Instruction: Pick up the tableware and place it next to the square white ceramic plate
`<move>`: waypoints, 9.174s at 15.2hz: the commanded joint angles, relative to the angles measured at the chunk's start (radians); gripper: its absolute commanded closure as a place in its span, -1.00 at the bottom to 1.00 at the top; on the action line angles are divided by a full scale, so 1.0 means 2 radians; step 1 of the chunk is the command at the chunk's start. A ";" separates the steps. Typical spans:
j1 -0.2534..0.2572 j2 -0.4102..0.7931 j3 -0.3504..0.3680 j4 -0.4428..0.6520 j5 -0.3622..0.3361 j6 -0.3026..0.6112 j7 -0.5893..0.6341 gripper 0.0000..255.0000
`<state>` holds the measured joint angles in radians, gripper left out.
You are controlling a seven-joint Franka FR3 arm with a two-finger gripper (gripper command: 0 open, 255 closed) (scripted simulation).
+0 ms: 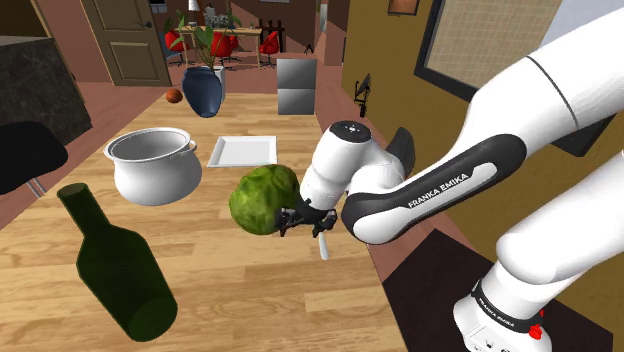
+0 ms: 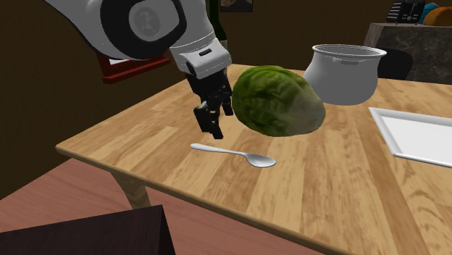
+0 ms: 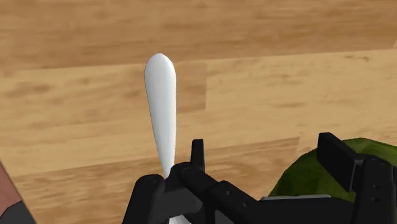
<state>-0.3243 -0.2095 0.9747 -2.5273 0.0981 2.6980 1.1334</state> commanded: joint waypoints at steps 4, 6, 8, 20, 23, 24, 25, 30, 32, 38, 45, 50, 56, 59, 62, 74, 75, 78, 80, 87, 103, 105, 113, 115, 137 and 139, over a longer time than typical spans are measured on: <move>-0.007 0.007 0.004 -0.028 0.001 -0.087 0.007 1.00; 0.020 -0.023 -0.023 -0.012 0.031 -0.132 -0.016 1.00; 0.022 -0.027 -0.026 -0.015 0.034 -0.082 -0.020 1.00; -0.060 0.074 0.022 0.086 -0.137 -0.233 0.071 -1.00; -0.061 0.078 0.022 0.084 -0.142 -0.229 0.075 -1.00; -0.061 0.078 0.022 0.084 -0.142 -0.229 0.075 -1.00; -0.061 0.078 0.022 0.084 -0.142 -0.229 0.075 -1.00; -0.061 0.078 0.022 0.084 -0.142 -0.229 0.074 1.00; -0.061 0.076 0.022 0.084 -0.140 -0.230 0.073 1.00; -0.061 0.078 0.022 0.084 -0.142 -0.229 0.075 1.00; -0.055 0.048 0.015 0.096 -0.109 -0.253 0.047 -1.00; 0.080 -0.114 -0.127 -0.051 0.117 -0.144 -0.207 -1.00; 0.059 -0.065 -0.100 -0.063 0.098 -0.084 -0.192 -1.00; 0.059 -0.065 -0.100 -0.063 0.098 -0.084 -0.192 -1.00; 0.059 -0.065 -0.100 -0.063 0.098 -0.084 -0.192 -1.00; 0.059 -0.065 -0.100 -0.063 0.098 -0.085 -0.192 1.00; 0.062 -0.072 -0.104 -0.060 0.101 -0.093 -0.194 1.00; 0.069 -0.090 -0.116 -0.052 0.107 -0.120 -0.201 1.00; 0.073 -0.102 -0.123 -0.046 0.110 -0.137 -0.205 1.00; 0.081 -0.136 -0.145 -0.020 0.114 -0.196 -0.213 1.00; -0.019 0.017 -0.174 0.127 0.002 -0.208 -0.251 1.00; -0.031 0.052 -0.177 0.158 -0.022 -0.210 -0.251 1.00; -0.050 0.192 -0.198 0.305 -0.112 -0.241 -0.249 1.00; -0.047 0.228 -0.206 0.350 -0.131 -0.255 -0.251 1.00; -0.032 0.308 -0.231 0.346 -0.182 -0.181 -0.231 1.00; -0.032 0.308 -0.231 0.346 -0.182 -0.181 -0.231 1.00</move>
<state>-0.3881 0.4062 0.5134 -1.8359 -0.2653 2.3351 0.6714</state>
